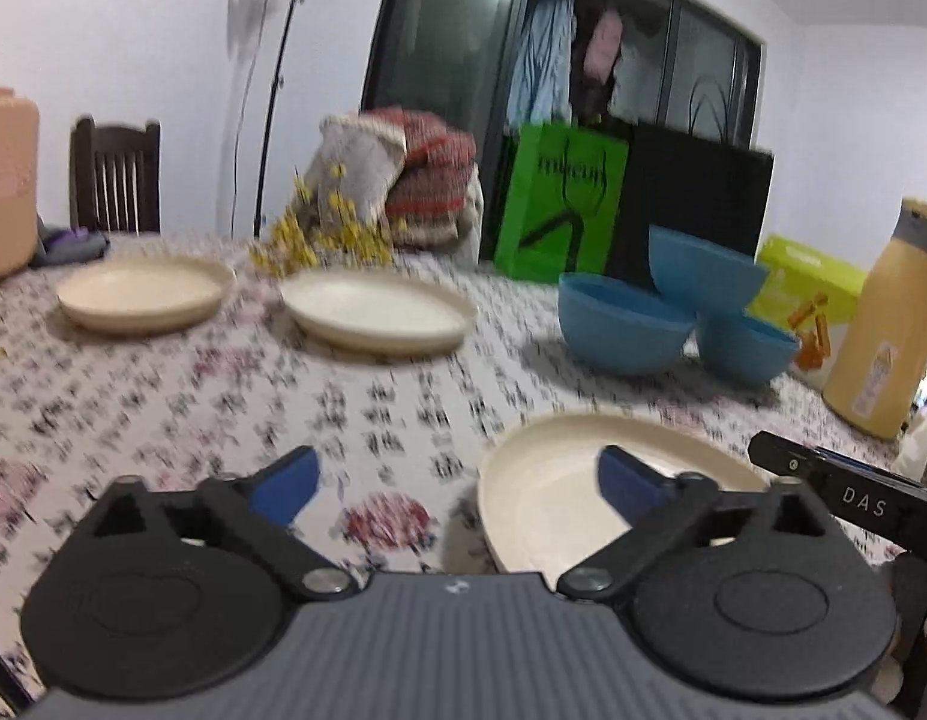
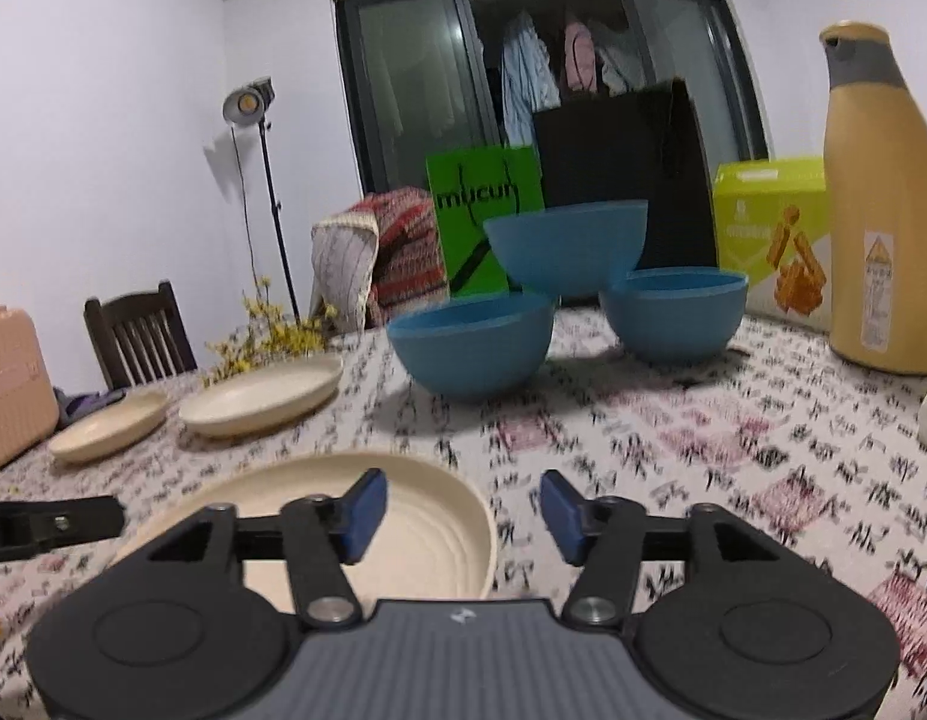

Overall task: Organize plates and bowls
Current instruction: 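Open both grippers to release the cream plate onto the table, then move both open grippers toward the two cream plates by the flower sprig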

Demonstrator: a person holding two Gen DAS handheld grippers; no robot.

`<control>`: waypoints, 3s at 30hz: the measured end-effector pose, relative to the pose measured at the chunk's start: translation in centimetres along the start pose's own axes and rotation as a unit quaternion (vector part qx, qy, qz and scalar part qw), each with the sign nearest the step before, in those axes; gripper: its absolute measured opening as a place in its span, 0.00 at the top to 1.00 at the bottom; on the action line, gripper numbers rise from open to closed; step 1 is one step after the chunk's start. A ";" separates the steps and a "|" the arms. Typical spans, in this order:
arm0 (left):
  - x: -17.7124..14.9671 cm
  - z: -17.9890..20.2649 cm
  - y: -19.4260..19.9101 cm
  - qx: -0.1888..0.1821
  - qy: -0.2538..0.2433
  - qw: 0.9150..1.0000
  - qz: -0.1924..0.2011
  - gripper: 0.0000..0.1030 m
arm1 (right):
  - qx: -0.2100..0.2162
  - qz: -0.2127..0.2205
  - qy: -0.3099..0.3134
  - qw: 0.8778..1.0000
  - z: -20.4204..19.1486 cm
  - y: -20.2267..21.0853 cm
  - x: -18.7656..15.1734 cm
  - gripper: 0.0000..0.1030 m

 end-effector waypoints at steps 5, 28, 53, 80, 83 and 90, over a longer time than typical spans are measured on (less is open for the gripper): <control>1.5 -1.8 0.5 0.031 -0.006 0.999 0.033 0.00 | -0.004 0.036 0.005 0.999 -0.1 0.2 1.6 0.05; 1.4 -5.6 0.0 0.042 0.025 0.997 0.065 0.00 | 0.008 0.031 0.013 0.999 -0.8 -1.0 1.7 0.00; 0.8 -6.1 -1.3 0.041 0.040 0.998 0.028 0.00 | 0.004 0.049 0.002 0.999 -0.7 -0.5 1.8 0.00; 0.3 -5.9 -2.4 0.025 0.043 0.999 -0.003 0.00 | -0.020 0.083 0.017 0.996 -0.9 0.4 2.0 0.00; 0.5 -6.0 -2.1 0.029 0.046 0.999 0.006 0.00 | -0.019 0.087 0.022 0.996 -1.0 0.6 2.0 0.00; 0.8 -6.7 -1.6 0.058 0.052 0.997 0.019 0.00 | -0.022 0.082 0.029 0.996 -1.2 0.4 2.0 0.00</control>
Point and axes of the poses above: each gripper's, at about its wrist camera, not at the fingertips, and y roughly against the way its jaws point, z to its right, x to its top, the point moved 10 cm from there along -y, roughly the way its jaws point, and after that the axes turned 4 degrees about x, right-handed, at the moved point
